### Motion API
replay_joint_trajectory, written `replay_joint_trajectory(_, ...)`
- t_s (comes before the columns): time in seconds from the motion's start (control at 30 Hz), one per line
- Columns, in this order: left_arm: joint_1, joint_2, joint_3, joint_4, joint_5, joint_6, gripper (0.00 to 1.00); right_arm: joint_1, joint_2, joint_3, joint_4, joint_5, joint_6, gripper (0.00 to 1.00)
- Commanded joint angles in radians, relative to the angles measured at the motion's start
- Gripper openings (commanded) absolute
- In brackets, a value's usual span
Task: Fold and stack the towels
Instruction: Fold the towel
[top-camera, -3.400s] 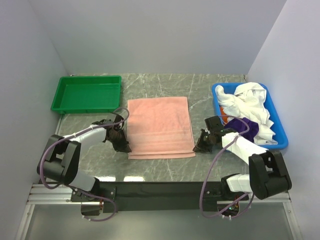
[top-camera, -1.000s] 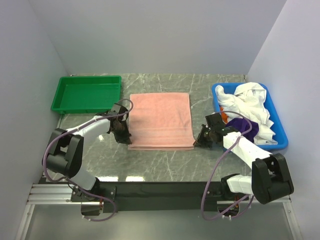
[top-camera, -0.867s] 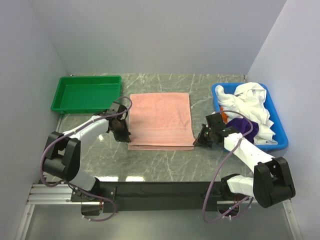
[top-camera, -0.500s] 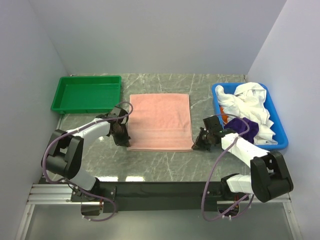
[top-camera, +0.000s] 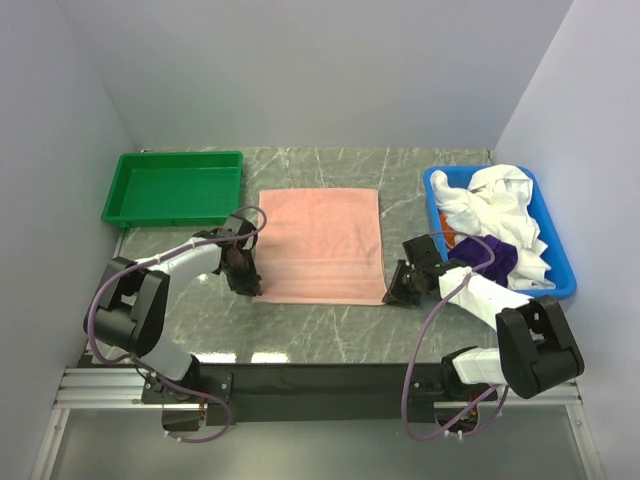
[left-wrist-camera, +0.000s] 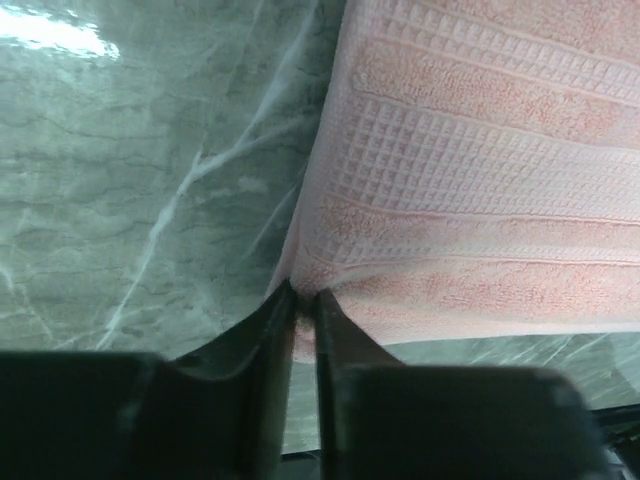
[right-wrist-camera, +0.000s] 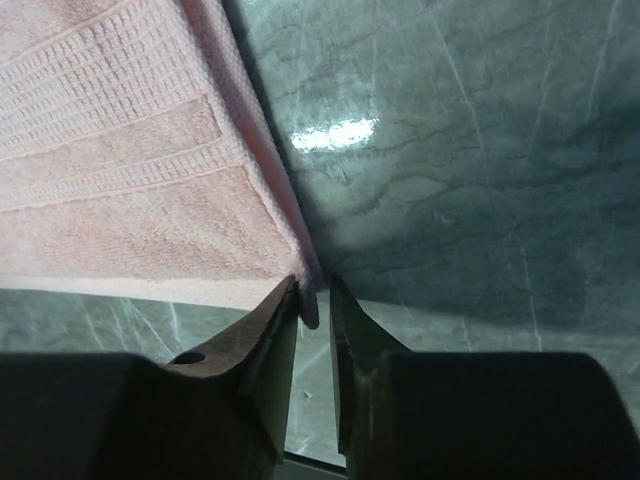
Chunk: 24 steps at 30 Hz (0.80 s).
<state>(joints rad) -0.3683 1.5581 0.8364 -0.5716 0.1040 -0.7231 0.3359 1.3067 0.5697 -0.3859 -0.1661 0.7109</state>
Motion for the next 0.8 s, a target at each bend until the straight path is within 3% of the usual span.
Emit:
replay_joint_trajectory(0.0, 0.006, -0.021, -0.026, -0.077, -0.156, 0.020, 0.23, 0.006, -0.043, 0.013, -0.109, 0.099, -0.057, 0.29)
replay_joint_trajectory(0.1, 0.006, -0.067, 0.000, -0.125, -0.170, 0.027, 0.41, 0.006, -0.121, 0.041, -0.160, 0.106, -0.073, 0.40)
replay_joint_trajectory(0.17, 0.006, -0.116, 0.035, -0.154, -0.188, 0.028, 0.60, 0.006, -0.171, 0.073, -0.186, 0.112, -0.074, 0.52)
replay_joint_trajectory(0.23, 0.006, -0.148, 0.064, -0.204, -0.202, 0.027, 0.76, 0.006, -0.233, 0.093, -0.186, 0.105, -0.079, 0.56)
replay_joint_trajectory(0.33, 0.005, -0.202, 0.121, -0.257, -0.219, 0.027, 0.87, 0.008, -0.271, 0.116, -0.145, 0.048, -0.080, 0.55)
replay_joint_trajectory(0.47, -0.006, -0.228, 0.151, -0.267, -0.201, 0.019, 0.84, 0.029, -0.244, 0.102, -0.029, -0.048, -0.061, 0.50)
replay_joint_trajectory(0.6, -0.018, -0.219, 0.110, -0.228, -0.176, -0.002, 0.72, 0.081, -0.167, 0.098, 0.022, -0.058, -0.036, 0.48)
replay_joint_trajectory(0.63, -0.018, -0.217, 0.098, -0.218, -0.171, -0.006, 0.64, 0.087, -0.159, 0.095, 0.034, -0.062, -0.033, 0.47)
replay_joint_trajectory(0.77, -0.027, -0.201, 0.052, -0.145, -0.159, -0.015, 0.52, 0.120, -0.120, 0.053, 0.134, -0.119, 0.002, 0.38)
